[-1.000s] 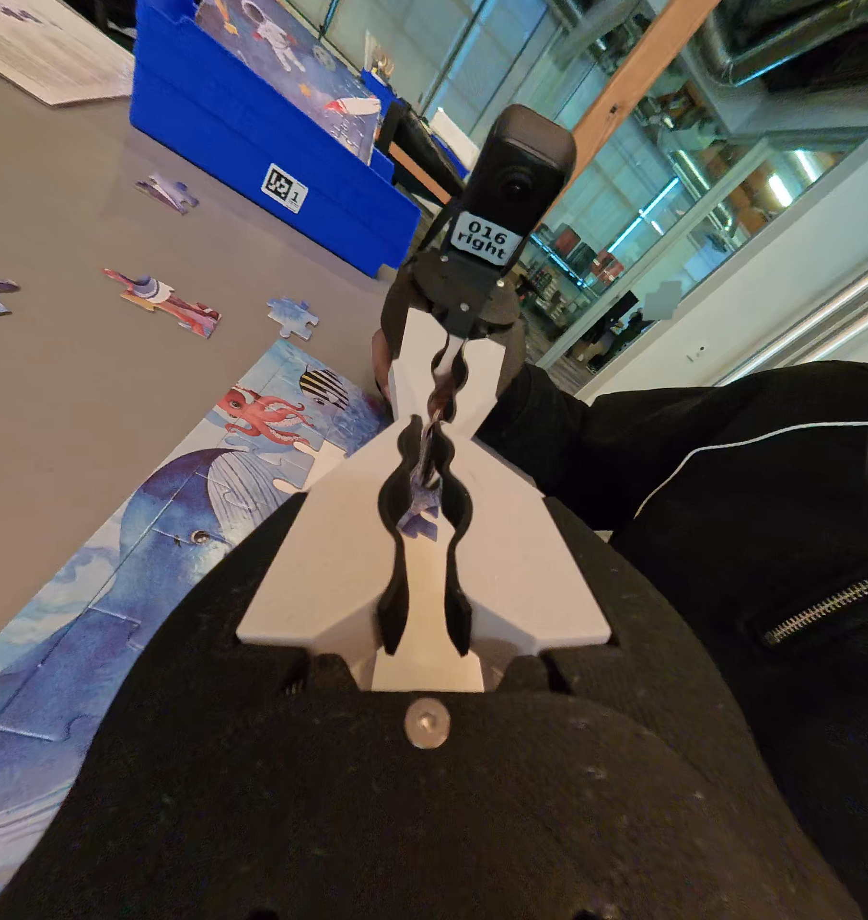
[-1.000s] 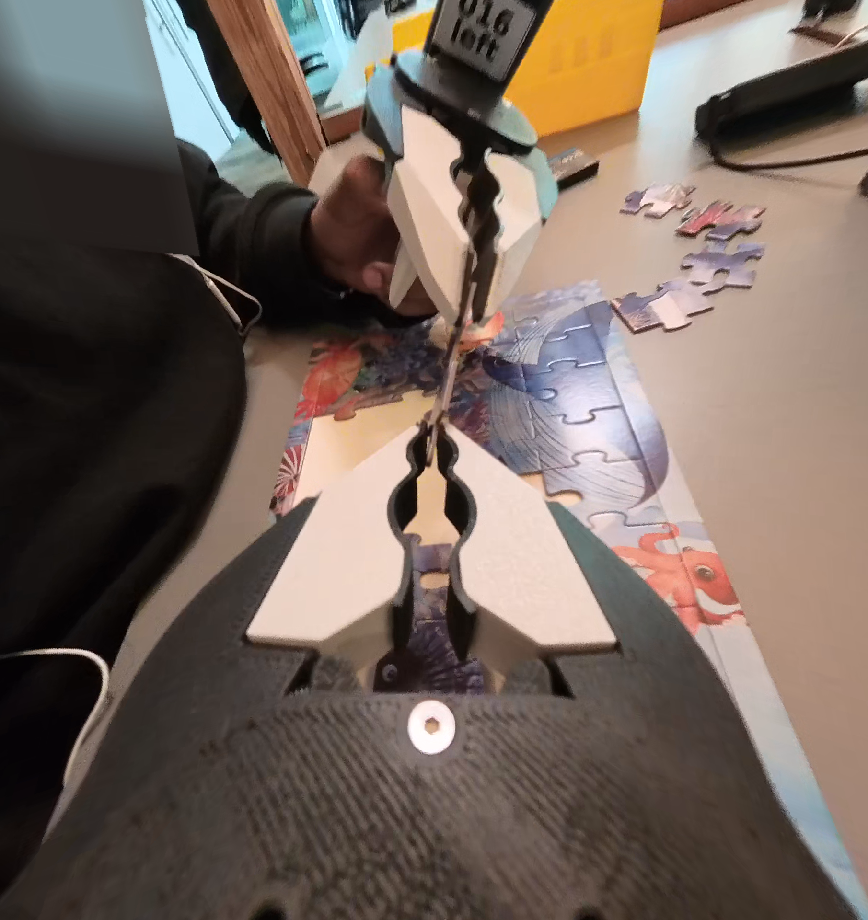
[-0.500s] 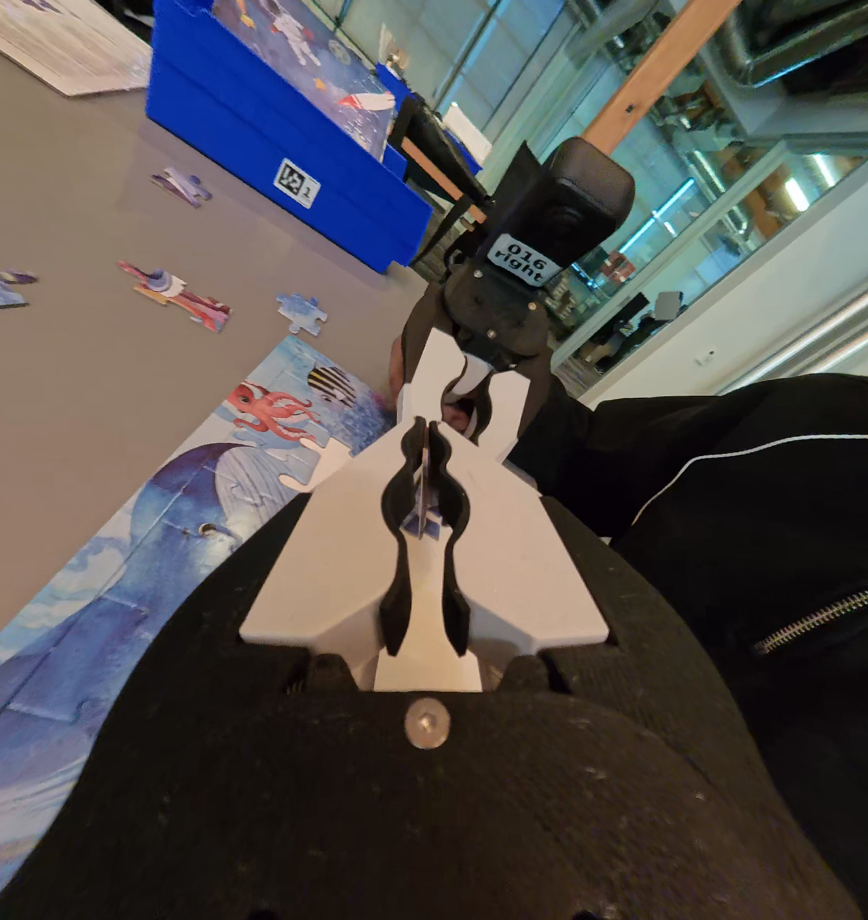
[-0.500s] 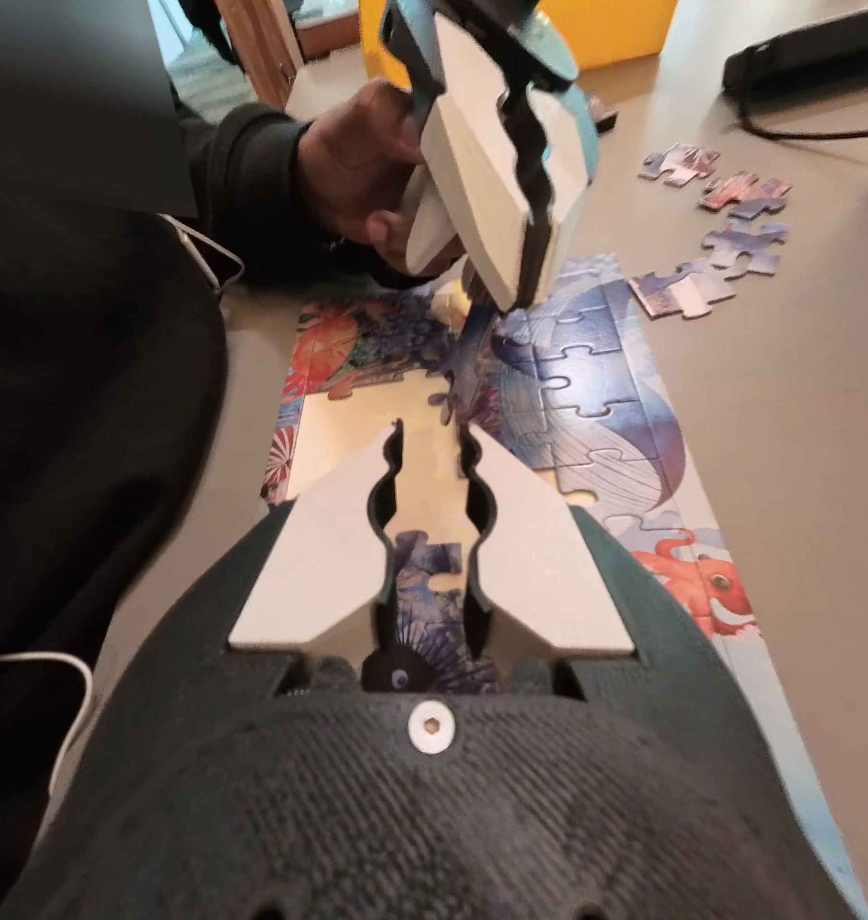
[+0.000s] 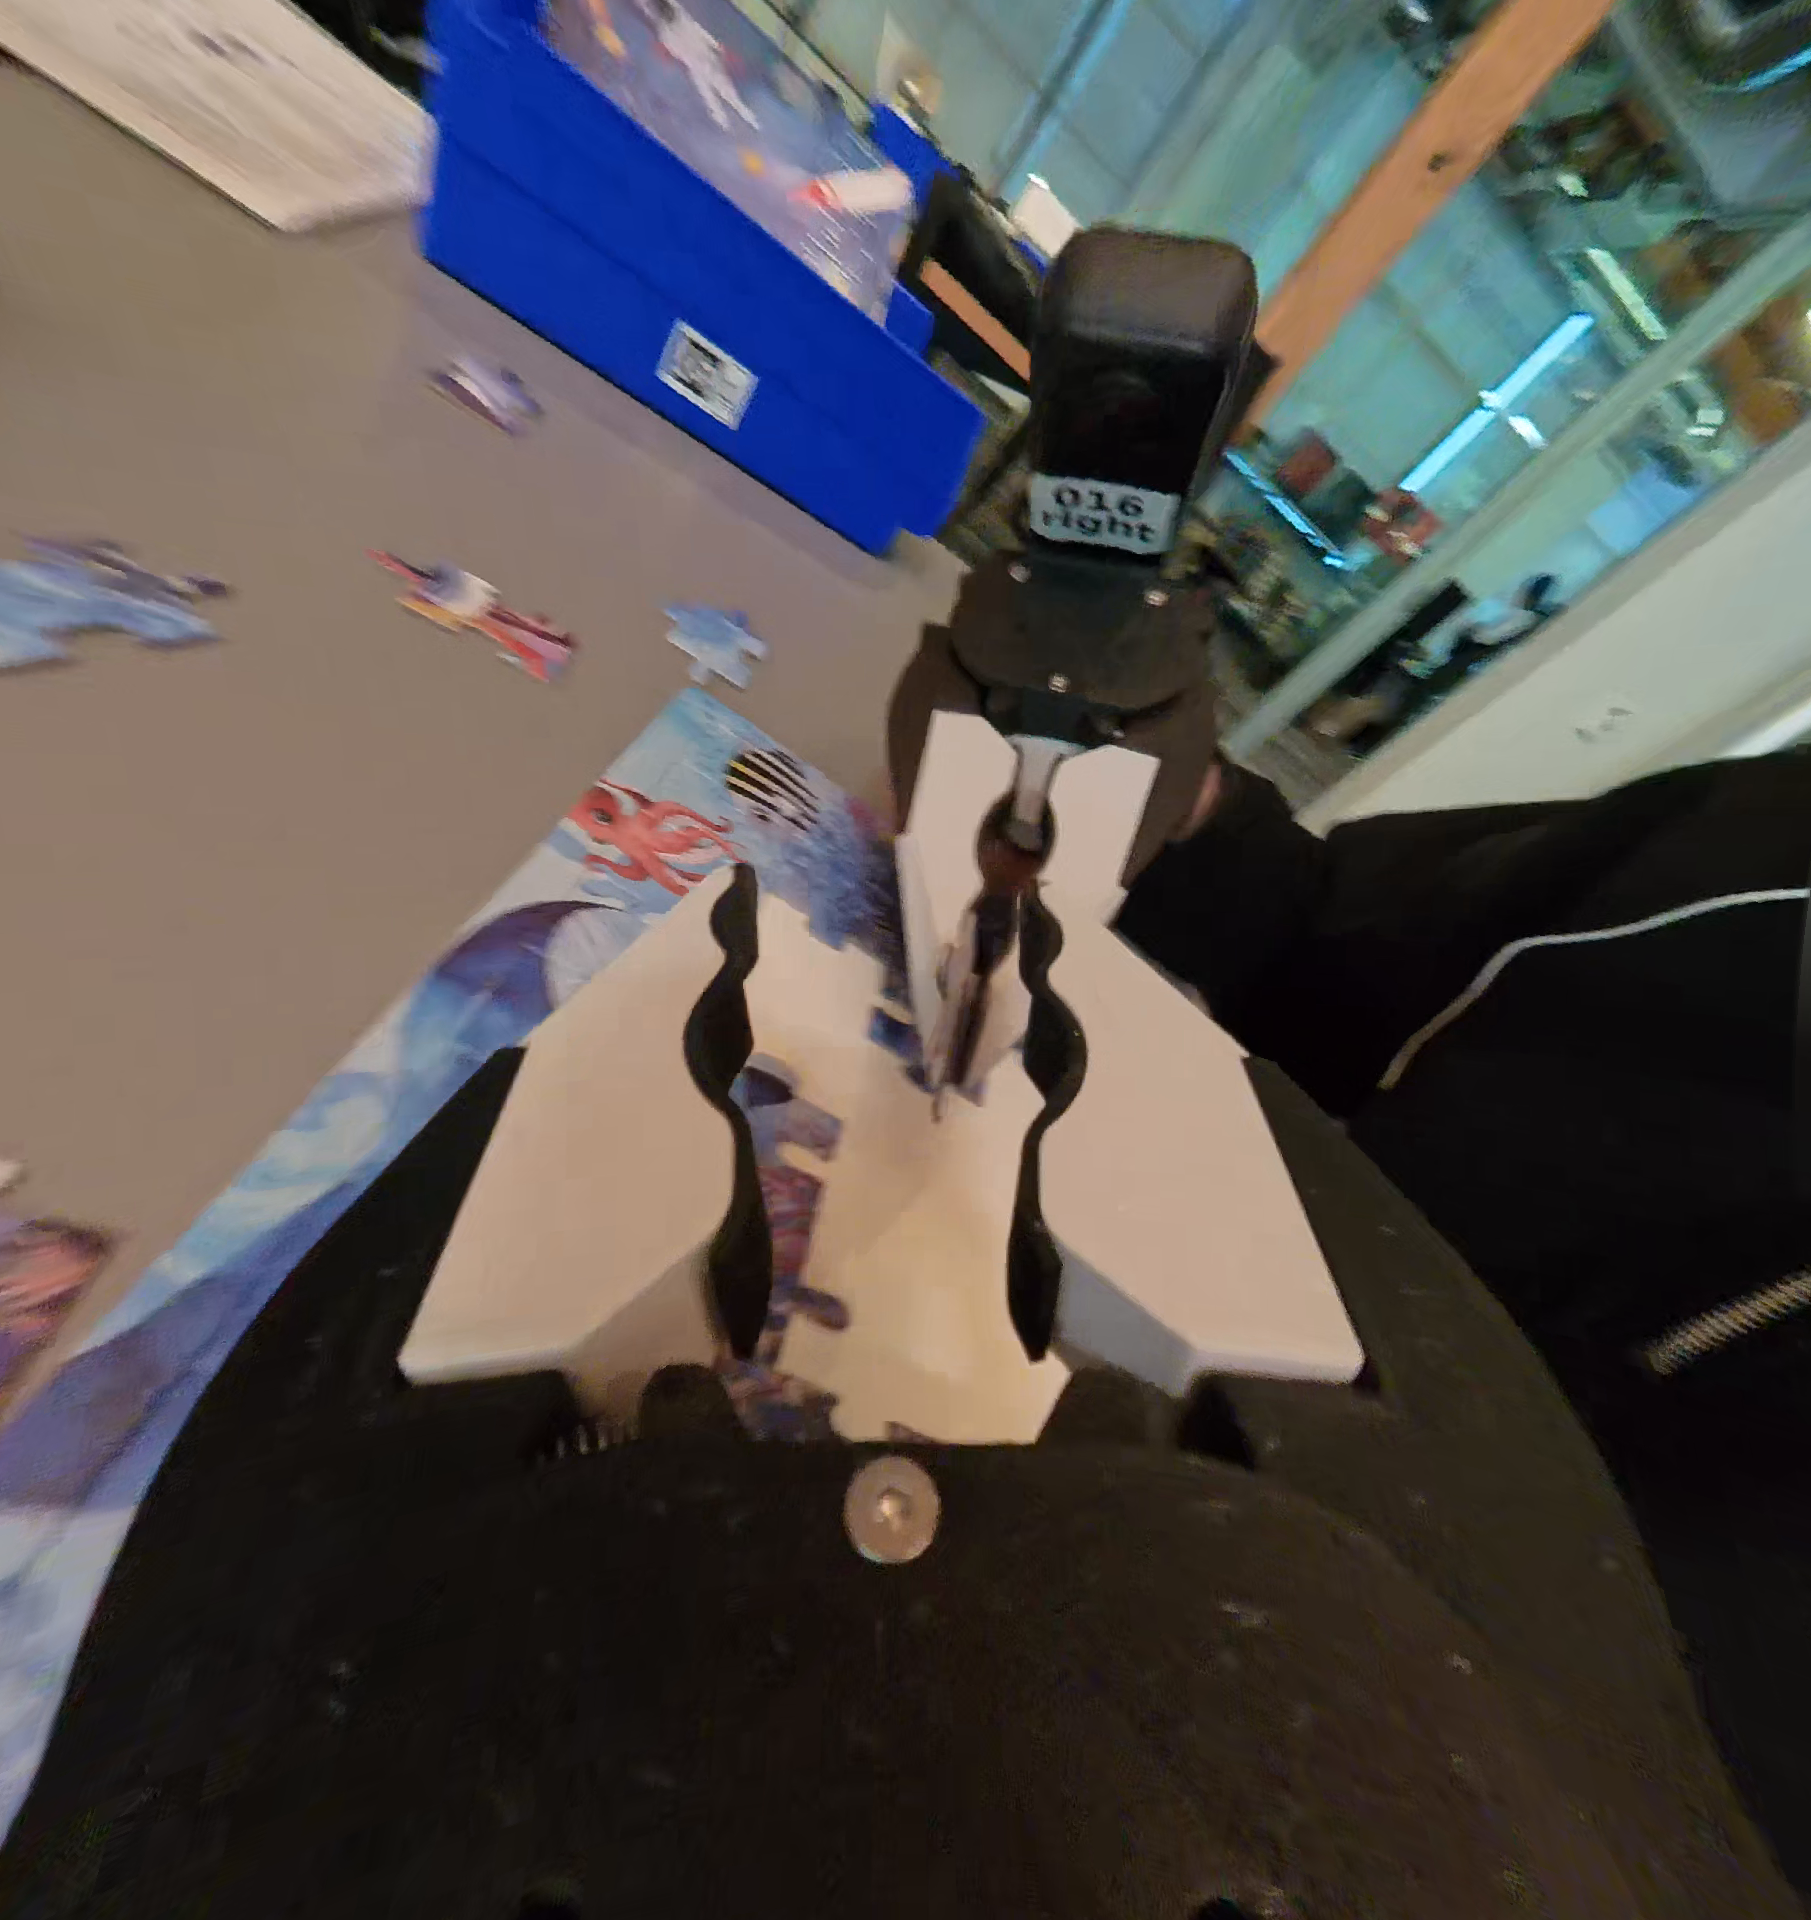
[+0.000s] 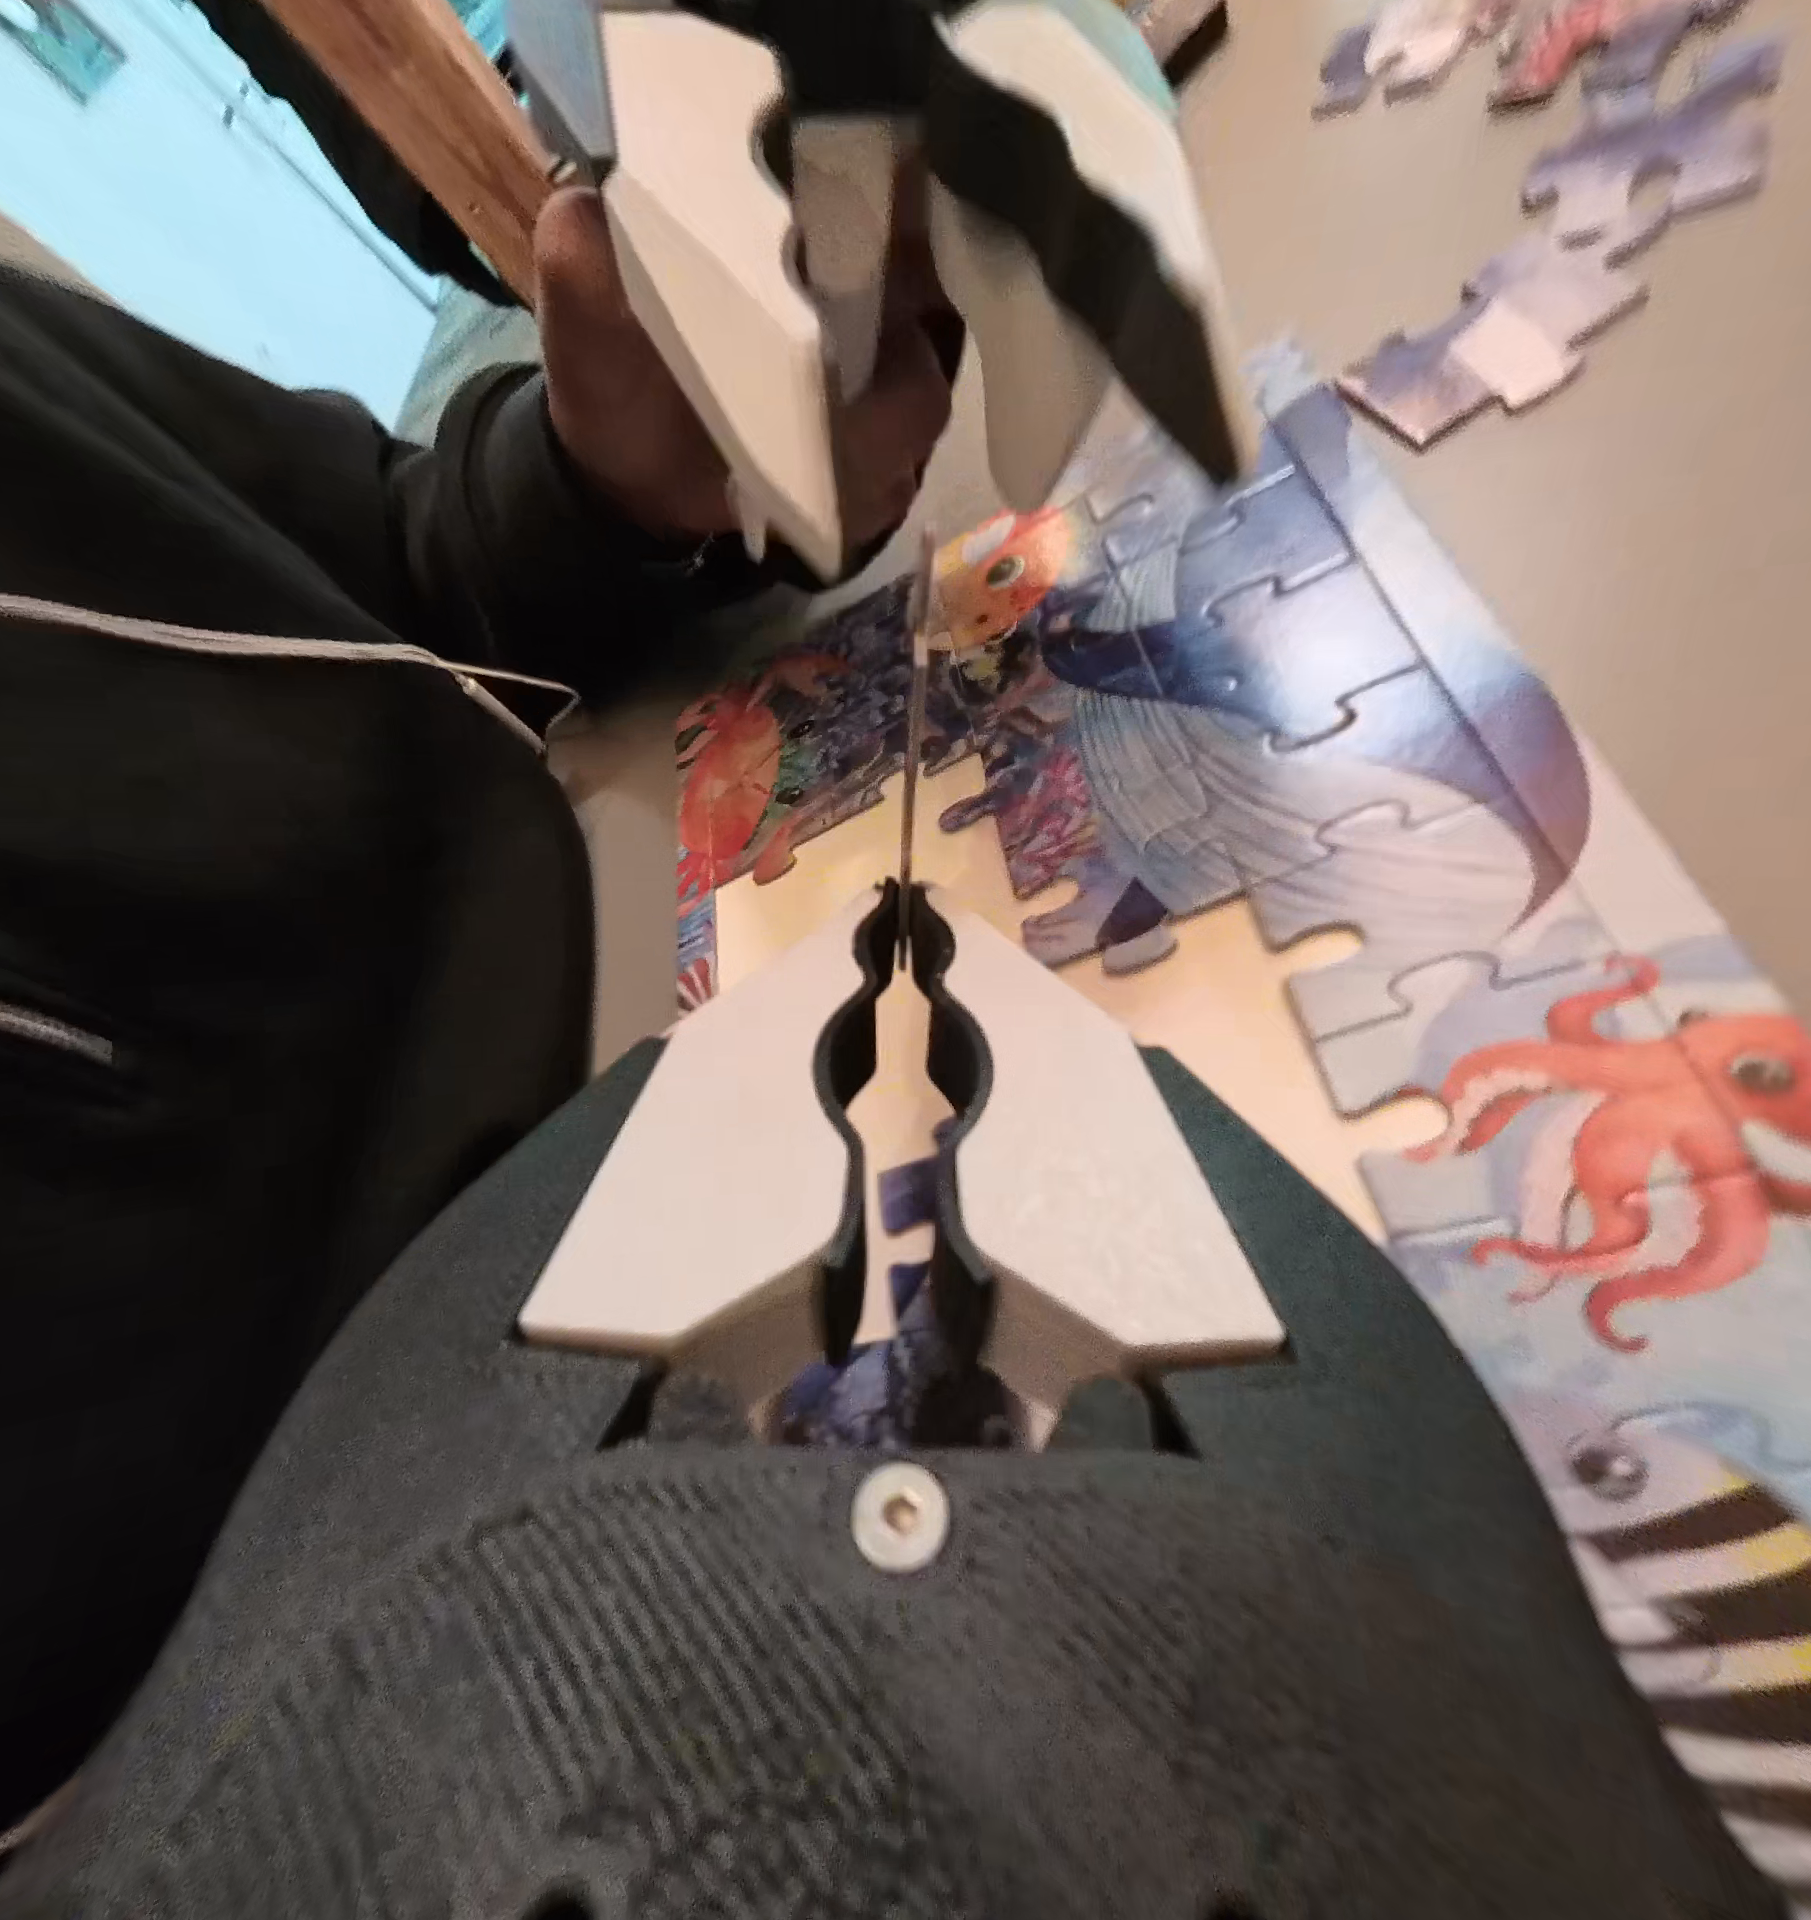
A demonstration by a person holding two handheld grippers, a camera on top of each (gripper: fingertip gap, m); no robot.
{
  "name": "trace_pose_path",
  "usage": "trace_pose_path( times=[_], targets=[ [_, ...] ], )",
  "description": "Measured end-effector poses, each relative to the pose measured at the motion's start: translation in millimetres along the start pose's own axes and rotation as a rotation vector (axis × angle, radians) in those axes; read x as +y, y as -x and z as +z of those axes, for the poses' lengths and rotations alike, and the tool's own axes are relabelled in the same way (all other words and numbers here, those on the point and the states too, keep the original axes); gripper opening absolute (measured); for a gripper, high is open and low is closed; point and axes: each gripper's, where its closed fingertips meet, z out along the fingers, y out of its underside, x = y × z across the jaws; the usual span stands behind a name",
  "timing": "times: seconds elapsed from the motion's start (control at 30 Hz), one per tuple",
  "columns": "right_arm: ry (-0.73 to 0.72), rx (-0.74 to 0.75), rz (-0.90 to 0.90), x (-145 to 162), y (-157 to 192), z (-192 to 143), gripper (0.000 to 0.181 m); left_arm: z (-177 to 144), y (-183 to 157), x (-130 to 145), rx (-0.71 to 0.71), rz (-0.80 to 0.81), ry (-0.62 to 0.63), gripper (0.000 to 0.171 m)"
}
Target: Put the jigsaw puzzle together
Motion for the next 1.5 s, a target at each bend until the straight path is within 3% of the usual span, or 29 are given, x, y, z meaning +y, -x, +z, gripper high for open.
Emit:
trace_pose_path(
  times=[0.1,0.2,0.27,0.4,0.6,0.7,0.8,1.2,1.37,1.5],
  targets=[
    [-0.015,0.008,0.079,0,10,-6,0.0,-20,13,-10,-0.125,0.086,-0.06,0.048],
    [-0.008,0.108,0.121,8,12,-10,0.0,-33,18,-8,-0.219,0.166,-0.084,0.045],
    [-0.004,0.139,0.2,17,16,-6,0.0,-34,21,0,-0.275,0.137,-0.032,0.042],
    [-0.132,0.007,0.452,14,37,11,0.0,-31,22,8,-0.326,0.174,0.031,0.04],
    [-0.165,0.169,0.566,27,19,22,0.0,-37,36,28,-0.377,0.198,0.128,0.039],
    [-0.097,0.265,0.57,42,12,27,0.008,-44,36,34,-0.377,0.185,0.147,0.039],
    [-0.122,0.299,0.538,37,11,23,0.023,-53,38,34,-0.419,0.211,0.144,0.039],
    [0.057,0.551,0.215,42,6,17,0.031,-62,39,46,-0.443,0.227,0.163,0.039],
    [-0.003,0.498,0.212,28,7,22,0.052,-57,37,50,-0.436,0.247,0.191,0.039],
    [-0.015,0.472,0.189,21,0,26,0.058,-53,36,56,-0.425,0.249,0.217,0.039]
  ],
)
